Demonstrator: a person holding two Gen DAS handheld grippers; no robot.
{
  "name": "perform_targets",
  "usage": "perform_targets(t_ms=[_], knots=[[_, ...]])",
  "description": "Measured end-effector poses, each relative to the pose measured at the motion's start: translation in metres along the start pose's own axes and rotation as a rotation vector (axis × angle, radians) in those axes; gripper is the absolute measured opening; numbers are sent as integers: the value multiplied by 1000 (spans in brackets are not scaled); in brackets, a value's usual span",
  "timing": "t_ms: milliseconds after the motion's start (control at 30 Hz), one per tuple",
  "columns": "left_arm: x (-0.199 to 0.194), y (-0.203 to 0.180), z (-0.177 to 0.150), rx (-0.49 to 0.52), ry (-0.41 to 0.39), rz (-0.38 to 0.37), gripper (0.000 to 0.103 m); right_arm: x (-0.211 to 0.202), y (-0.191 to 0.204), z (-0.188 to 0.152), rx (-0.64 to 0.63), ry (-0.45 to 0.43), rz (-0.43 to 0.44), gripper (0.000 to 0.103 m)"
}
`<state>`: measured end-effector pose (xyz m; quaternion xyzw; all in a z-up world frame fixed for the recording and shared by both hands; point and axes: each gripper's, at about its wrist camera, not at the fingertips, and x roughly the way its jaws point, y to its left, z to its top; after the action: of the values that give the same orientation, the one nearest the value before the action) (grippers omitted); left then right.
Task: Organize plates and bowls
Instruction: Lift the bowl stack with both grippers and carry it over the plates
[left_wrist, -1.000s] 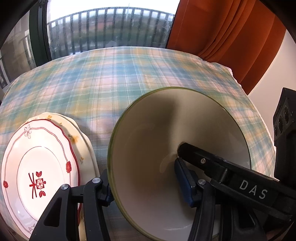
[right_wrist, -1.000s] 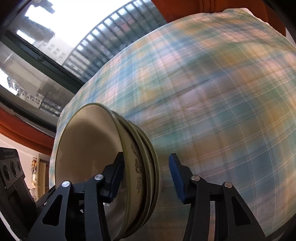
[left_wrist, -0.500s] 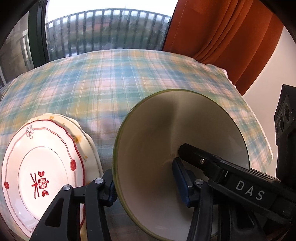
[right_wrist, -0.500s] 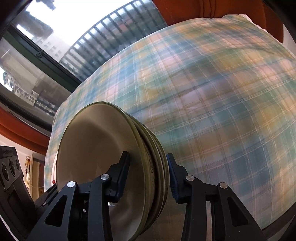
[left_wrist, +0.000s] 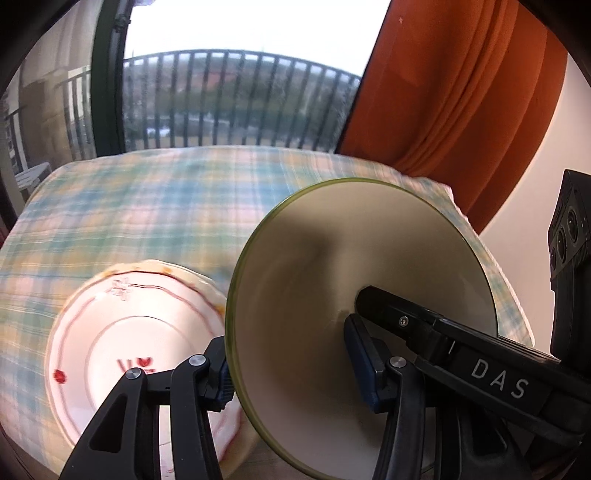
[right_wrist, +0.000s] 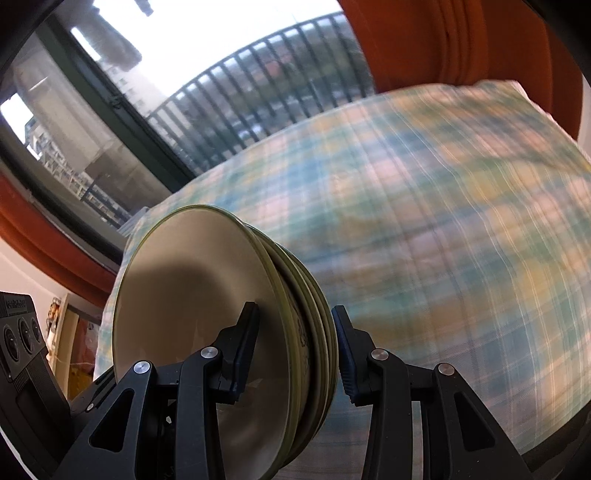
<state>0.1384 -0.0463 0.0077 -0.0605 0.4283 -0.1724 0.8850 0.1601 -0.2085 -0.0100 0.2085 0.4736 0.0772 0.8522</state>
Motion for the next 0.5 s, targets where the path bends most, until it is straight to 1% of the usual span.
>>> perform_targets(t_ms=[267, 500], knots=[[-25, 32, -4, -49, -51, 52, 51, 8, 39, -3, -54, 14, 53, 43], [-42, 68, -13, -128, -86, 98, 51, 21, 78, -10, -129, 46, 91, 43]])
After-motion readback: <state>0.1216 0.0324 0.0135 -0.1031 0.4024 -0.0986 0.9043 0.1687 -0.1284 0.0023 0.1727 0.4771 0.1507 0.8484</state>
